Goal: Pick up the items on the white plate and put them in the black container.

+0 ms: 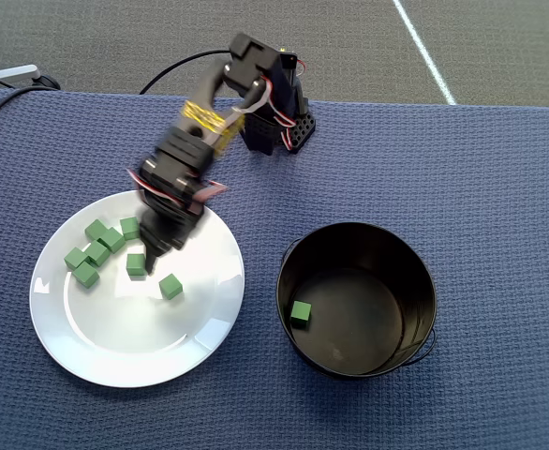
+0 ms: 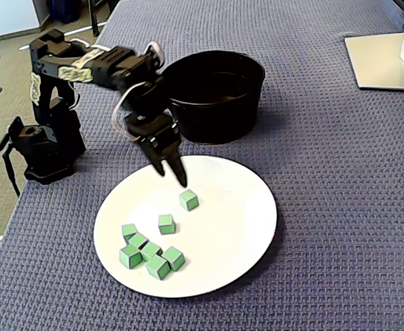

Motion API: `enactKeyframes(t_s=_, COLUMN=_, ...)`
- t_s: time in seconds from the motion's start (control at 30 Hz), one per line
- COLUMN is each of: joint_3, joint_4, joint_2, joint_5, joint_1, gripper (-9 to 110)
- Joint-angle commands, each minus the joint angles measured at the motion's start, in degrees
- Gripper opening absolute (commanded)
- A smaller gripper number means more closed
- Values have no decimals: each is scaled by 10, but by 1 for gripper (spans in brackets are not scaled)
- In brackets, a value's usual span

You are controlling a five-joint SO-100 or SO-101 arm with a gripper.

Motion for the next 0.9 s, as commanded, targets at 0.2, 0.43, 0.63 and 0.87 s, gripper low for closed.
enactKeyframes(t_s=0.2, joint_3=-47, joint_4=4, joint_2=-42, joint_5=10, joint_1=-19, gripper=21)
enactKeyframes(t_s=0.43, joint_3=-29, joint_4=-52, joint_2=-87, joint_5=-12, joint_1=25, gripper=21)
enactKeyframes(t_s=0.63, joint_3=-48, joint_4=-62, joint_2=-120, joint_5=-14, joint_1=30, gripper=20)
enactKeyframes(t_s=0.87, joint_3=-55, joint_4=-69, joint_2=-127, joint_5=-8, joint_1=5, gripper=18)
